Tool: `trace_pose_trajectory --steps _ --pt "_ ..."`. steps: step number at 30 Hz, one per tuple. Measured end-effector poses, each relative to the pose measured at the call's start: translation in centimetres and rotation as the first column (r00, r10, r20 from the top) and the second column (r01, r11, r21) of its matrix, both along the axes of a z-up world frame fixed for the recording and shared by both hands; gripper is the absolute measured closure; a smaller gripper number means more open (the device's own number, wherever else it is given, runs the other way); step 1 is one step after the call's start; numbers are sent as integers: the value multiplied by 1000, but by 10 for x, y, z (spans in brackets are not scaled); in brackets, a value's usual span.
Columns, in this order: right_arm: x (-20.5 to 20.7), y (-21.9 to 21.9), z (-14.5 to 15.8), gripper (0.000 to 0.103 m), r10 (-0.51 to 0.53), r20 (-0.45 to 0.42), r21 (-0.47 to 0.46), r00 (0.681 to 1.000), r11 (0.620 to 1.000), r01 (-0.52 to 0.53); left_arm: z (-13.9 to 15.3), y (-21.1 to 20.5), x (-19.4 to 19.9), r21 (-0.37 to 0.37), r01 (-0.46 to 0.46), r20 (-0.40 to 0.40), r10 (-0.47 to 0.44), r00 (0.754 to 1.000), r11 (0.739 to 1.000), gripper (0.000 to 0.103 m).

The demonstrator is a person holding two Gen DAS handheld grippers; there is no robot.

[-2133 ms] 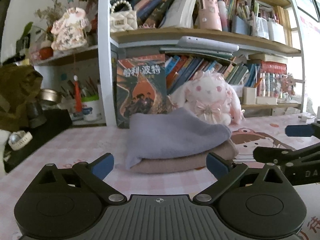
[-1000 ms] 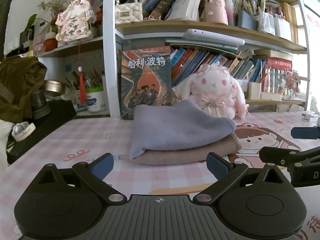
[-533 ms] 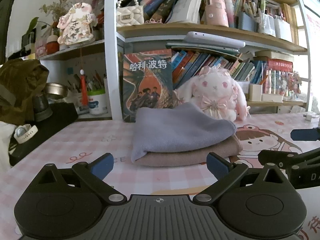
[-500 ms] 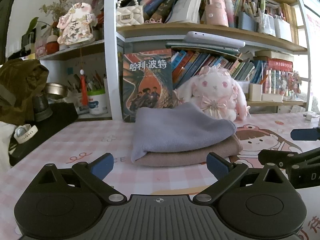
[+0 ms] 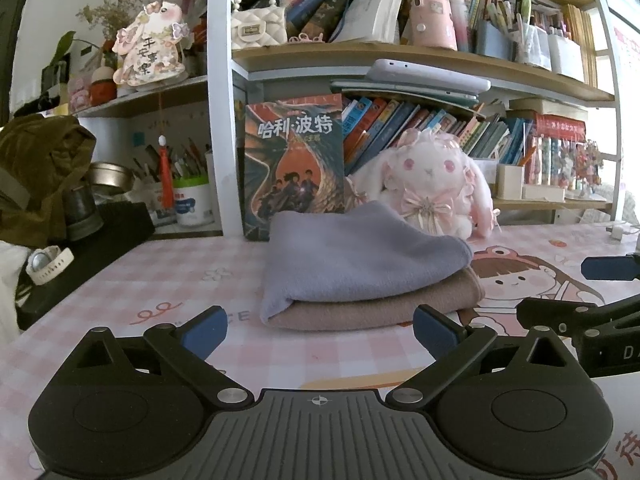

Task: Fold clothes

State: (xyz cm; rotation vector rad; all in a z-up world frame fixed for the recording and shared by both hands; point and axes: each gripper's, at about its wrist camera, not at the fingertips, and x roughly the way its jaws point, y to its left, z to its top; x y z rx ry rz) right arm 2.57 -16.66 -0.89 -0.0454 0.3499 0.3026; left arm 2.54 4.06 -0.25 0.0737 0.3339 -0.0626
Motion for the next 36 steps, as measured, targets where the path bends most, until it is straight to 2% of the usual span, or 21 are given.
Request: trace_pose_trajectory --steps 36 --pt "-1 0 -1 0 0 -2 0 1000 1000 0 0 2 0 -9 2 8 -2 1000 1000 2"
